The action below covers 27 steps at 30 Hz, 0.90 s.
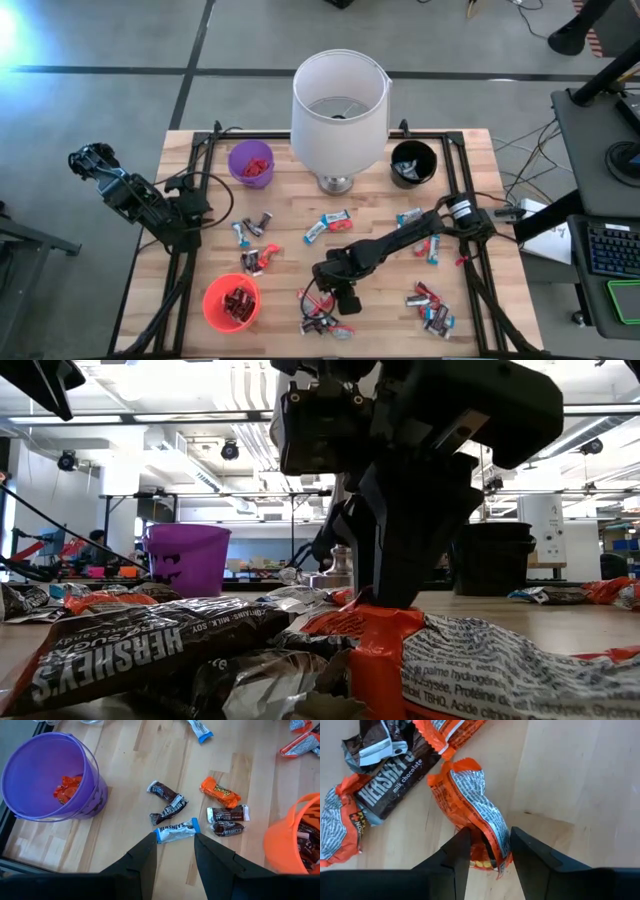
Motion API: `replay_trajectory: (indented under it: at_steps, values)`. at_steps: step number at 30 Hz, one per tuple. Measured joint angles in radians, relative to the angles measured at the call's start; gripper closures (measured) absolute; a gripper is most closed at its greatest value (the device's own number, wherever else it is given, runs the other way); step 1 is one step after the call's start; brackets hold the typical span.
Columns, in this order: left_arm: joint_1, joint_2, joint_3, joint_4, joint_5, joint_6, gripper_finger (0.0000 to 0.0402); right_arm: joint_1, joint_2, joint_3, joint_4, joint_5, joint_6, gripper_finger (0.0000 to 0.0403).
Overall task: Sort candy
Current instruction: Put the orange chocolate into the purple bucket
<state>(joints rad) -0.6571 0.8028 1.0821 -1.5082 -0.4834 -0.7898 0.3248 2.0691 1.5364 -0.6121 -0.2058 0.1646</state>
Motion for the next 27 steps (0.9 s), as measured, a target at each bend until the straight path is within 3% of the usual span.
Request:
replay_trajectory:
  at_steps: [8,18,27]
  values:
    - [0.0,0.0,0.0,0.0,-0.005,0.004,0.0288,-0.003,0.002,0.001,-0.017,-0.011,0.058,0.0381]
    - [0.0,0.016,0.0,0.021,-0.056,0.027,0.0288,-0.017,-0.049,0.044,-0.127,0.042,0.071,0.0389]
    - [0.0,0.049,0.0,0.047,-0.135,0.023,0.0288,-0.101,-0.069,0.205,-0.165,0.138,0.152,0.039]
